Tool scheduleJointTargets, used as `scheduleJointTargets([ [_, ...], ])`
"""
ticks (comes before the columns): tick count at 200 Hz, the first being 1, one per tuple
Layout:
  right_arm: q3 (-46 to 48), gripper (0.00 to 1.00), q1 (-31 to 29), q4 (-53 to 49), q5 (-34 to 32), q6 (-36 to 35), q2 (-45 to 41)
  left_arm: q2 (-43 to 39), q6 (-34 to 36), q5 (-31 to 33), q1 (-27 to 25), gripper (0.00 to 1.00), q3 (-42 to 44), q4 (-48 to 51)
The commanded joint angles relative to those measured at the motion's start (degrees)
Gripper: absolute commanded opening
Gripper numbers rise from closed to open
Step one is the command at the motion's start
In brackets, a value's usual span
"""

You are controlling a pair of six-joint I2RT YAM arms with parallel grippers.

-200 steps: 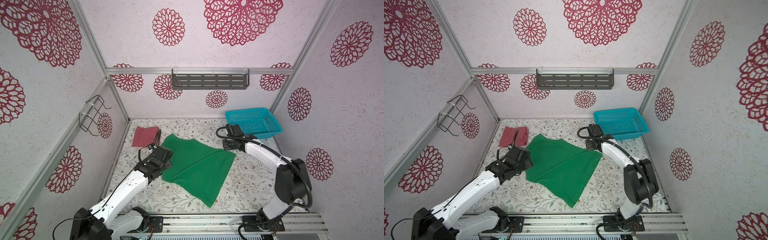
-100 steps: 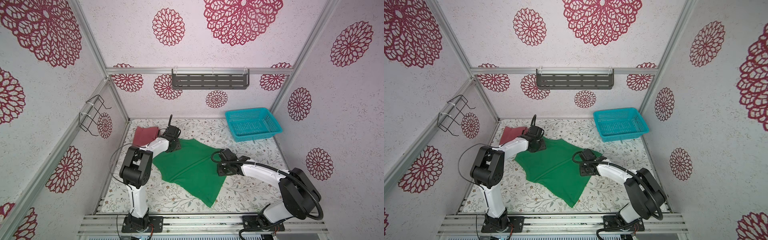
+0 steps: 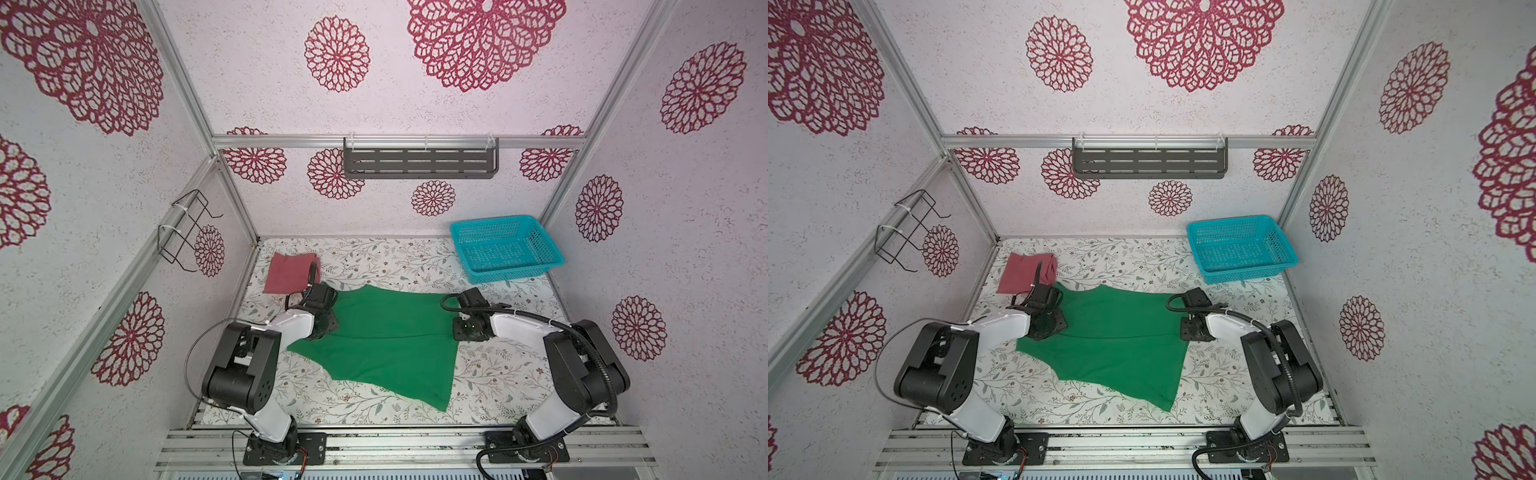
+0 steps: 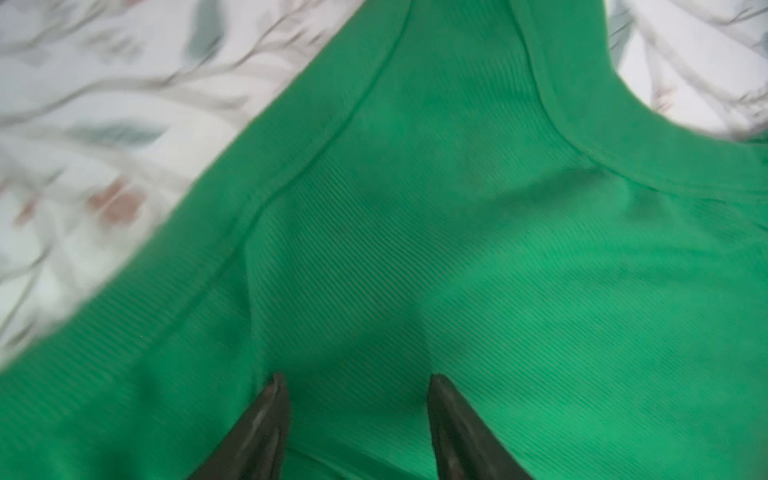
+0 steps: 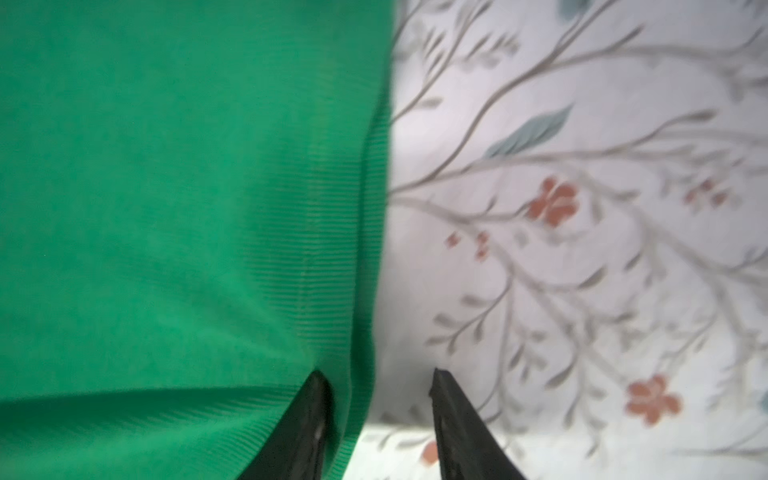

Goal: Fold and stack the tank tops

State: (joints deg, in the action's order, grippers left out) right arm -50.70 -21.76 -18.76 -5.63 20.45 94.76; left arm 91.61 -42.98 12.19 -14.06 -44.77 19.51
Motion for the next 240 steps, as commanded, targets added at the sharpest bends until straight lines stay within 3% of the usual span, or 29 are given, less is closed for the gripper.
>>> scheduleJointTargets([
  [1, -5.4, 0.43, 4.4, -3.7, -2.2, -8.6, 4.5, -5.5, -1.7, 3.0, 0.6, 0.58, 2.1, 5.3],
  [21, -13.4, 0.43, 4.9, -8.8, -2.5, -11.5, 3.5, -9.3, -0.5, 4.1, 1.9, 0.59, 1.4, 8.7],
  [43, -15.7, 0.44, 4.2, -12.6, 1.2, -9.5, -1.3, -11.9, 0.6, 5.0, 2.0, 0.60, -1.6, 9.6],
  [71, -8.3, 0.44, 0.8, -11.6, 4.9, -4.0, -8.0, -8.2, 0.5, 1.0, 1.6, 0.61, -7.5, 7.6],
  [114, 3.4, 0.42, -4.2, -5.1, 7.3, 4.7, -12.2, 5.7, 1.6, 0.0, -4.5, 0.60, -17.2, 5.8],
  [169, 7.4, 0.37, -3.5, 2.2, 6.2, 5.3, -7.3, 18.1, 2.2, -0.6, -6.4, 0.59, -23.5, 2.7],
  [240, 5.0, 0.38, -3.3, 9.2, 6.5, 5.1, 1.5, 28.5, 7.8, 0.0, 0.6, 0.59, -34.0, 8.6],
])
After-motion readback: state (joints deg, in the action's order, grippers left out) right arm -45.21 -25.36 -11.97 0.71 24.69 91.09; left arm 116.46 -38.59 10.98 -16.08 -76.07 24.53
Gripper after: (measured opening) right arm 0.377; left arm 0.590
